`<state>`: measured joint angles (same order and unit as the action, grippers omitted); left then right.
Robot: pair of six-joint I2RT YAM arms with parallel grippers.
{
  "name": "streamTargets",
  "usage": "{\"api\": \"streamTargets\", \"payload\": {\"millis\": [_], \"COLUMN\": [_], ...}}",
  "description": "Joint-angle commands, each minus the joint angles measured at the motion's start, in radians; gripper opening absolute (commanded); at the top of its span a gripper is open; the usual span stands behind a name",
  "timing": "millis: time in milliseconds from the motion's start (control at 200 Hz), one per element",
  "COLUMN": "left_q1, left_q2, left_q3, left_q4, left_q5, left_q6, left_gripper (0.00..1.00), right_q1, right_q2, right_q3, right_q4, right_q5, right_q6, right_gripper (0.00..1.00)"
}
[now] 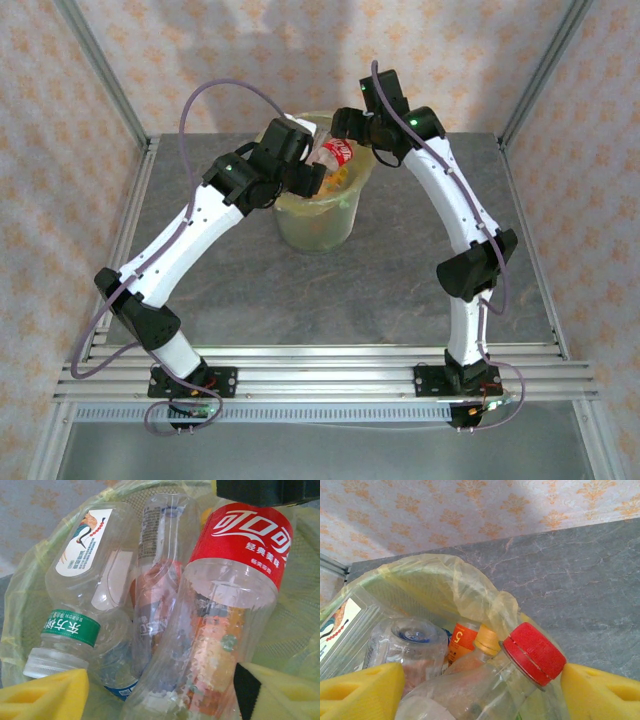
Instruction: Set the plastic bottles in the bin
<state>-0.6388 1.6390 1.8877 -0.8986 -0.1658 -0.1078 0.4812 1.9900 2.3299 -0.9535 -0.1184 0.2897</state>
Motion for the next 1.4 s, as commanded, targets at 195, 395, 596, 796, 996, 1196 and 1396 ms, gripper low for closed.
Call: {"api": "streamTargets", "payload": {"millis": [195,395,596,796,996,1196,1396], "left_q1": [0.007,0.007,0.007,0.047,0.179,0.296,0.339], "left_q2": [0.008,-0.04,-0.112,-0.22,-0.362,-0.534,-0.692], "left_q3": [-0.007,0.011,-0.024,-0.119,-0.271,-0.506,-0.781], "left_q4": [0.013,0.034,0.055,0.082,0.118,0.151,0.233], "left_q5": [-0.039,-0.029,-0.106,-0.194,-0.207,-0.345,-0.508], "left_q6": [-0.009,-0.009,-0.023,-0.09,-0.202,-0.342,-0.421], "left_gripper": [0.74,0.79,0.83,0.96,1.0,1.0,1.0], "right_q1": [0.002,0.002,0.002,0.002,0.003,0.003,0.002], "right_q2": [-0.019,-0.061,-0.184,-0.341,-0.528,-0.71,-0.89], "right_q3": [0.048,0.067,-0.069,-0.257,-0.498,-0.773,-1.085], "right_q4": [-0.062,-0.097,-0.045,0.033,0.116,0.146,0.255], "right_q5": [0.123,0.186,0.218,0.229,0.259,0.385,0.503], "right_q6": [-0.044,-0.059,-0.055,-0.047,-0.025,0.037,0.088], "right_gripper": [0.94,0.99,0.99,0.99,0.99,0.99,0.99]}}
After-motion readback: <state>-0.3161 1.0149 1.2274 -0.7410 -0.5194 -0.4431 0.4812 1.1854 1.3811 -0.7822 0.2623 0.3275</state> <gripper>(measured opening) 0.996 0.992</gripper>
